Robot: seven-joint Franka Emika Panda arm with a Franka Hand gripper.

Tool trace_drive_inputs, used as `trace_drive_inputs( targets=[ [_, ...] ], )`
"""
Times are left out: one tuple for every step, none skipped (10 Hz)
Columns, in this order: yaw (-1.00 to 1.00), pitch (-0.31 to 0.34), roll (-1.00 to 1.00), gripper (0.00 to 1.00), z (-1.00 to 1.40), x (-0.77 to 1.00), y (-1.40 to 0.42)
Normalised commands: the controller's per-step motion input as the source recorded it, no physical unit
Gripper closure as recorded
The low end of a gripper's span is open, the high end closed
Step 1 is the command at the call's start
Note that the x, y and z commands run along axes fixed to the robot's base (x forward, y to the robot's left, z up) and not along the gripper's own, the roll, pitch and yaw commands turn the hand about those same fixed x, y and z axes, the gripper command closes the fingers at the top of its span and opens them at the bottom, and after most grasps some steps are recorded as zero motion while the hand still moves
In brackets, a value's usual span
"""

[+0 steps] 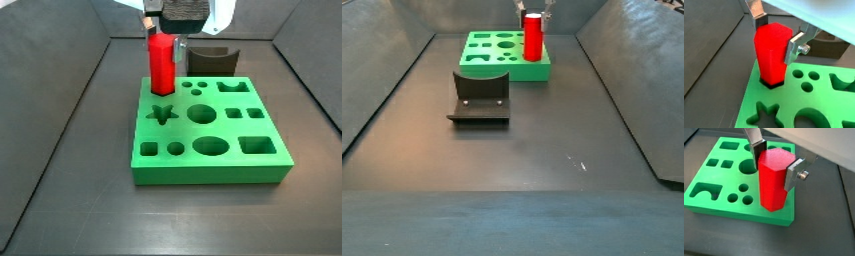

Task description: Insert the hexagon object.

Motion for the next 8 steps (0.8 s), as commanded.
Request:
trace_drive_inputs(
  targets=[
    [0.15,0.000,-0.25,1.00,-0.24,0.00,-0.35],
    [0.07,-0.046,-0.23,1.00,-0.08,-0.05,-0.21],
    [0.11,0.000,-0.26,1.00,-0.18,0.00,-0.02],
    [0.00,0.000,-0.34,1.00,-0.50,0.08,0.19],
    [-0.08,0.000,-0.28,1.00,-0.65,0.00,0.30],
    [-0.09,0.000,-0.27,1.00,-0.65,0.00,0.31],
    [-0.39,0.000,-0.27,1.00,-0.57,-0.02,0.16],
    [-0.11,0.000,-0.23,1.00,-0.07,0.00,0.23]
  ],
)
